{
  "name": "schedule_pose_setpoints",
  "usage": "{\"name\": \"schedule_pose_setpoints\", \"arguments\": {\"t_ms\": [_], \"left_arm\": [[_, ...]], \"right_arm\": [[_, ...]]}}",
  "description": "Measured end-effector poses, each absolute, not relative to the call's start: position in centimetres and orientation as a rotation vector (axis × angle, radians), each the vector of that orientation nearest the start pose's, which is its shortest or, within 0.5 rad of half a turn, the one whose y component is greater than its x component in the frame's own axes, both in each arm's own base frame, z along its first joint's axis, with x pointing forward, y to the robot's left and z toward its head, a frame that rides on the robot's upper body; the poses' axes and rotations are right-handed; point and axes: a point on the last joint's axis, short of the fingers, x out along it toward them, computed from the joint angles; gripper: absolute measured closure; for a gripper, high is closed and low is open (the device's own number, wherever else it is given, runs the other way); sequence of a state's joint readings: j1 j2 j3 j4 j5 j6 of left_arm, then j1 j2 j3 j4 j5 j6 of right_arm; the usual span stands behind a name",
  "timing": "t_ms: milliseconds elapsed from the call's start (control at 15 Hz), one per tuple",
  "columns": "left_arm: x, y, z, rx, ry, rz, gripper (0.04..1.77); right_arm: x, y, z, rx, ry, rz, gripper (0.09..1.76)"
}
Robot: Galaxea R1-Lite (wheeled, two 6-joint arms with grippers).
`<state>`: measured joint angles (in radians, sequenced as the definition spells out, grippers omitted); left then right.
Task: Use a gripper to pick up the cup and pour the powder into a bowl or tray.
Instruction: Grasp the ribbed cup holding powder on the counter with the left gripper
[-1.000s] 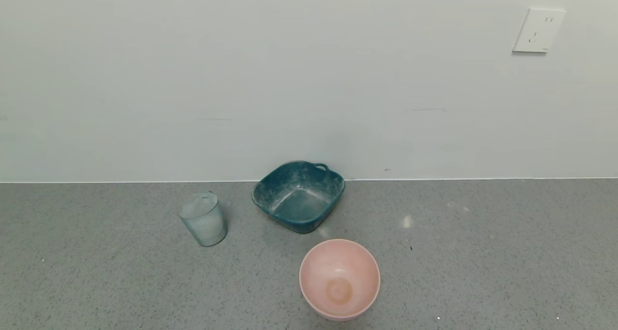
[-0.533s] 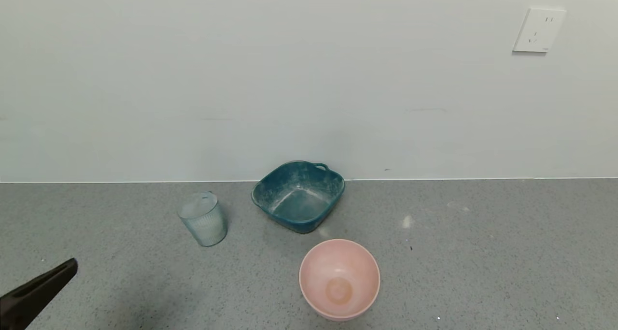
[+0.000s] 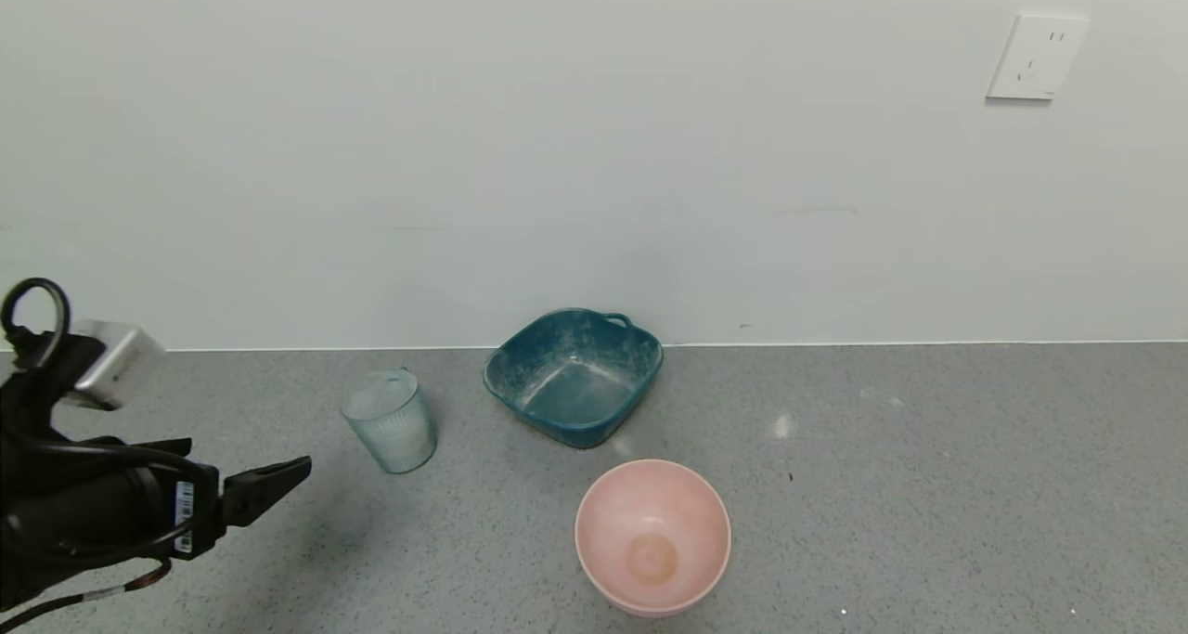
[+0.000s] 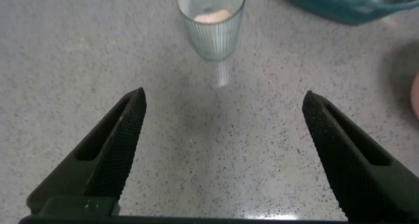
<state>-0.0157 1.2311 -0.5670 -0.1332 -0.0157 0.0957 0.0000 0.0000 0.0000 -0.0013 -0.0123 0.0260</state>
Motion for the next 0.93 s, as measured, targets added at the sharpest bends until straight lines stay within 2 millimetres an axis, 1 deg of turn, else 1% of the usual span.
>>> {"name": "schedule_pose_setpoints", "arguments": {"t_ms": [200, 400, 533, 933], "left_arm": [[19.6, -0.4, 15.4, 0.095, 0.593, -0.058, 0.09], [21.3, -0.4, 12.8, 0.095, 0.646, -0.060, 0.09], [22.0, -0.4, 11.4, 0.093, 0.667, -0.062, 0.09], [23.3, -0.6, 8.2, 0.089, 0.611, -0.064, 0.09]], "right_arm": [[-2.3, 0.0, 7.6, 0.026, -0.001, -0.012, 0.14], [-2.3, 0.0, 7.6, 0.026, -0.001, -0.012, 0.14], [-2.3, 0.0, 7.6, 0.026, -0.001, -0.012, 0.14], [-2.3, 0.0, 7.6, 0.026, -0.001, -0.012, 0.14]]}}
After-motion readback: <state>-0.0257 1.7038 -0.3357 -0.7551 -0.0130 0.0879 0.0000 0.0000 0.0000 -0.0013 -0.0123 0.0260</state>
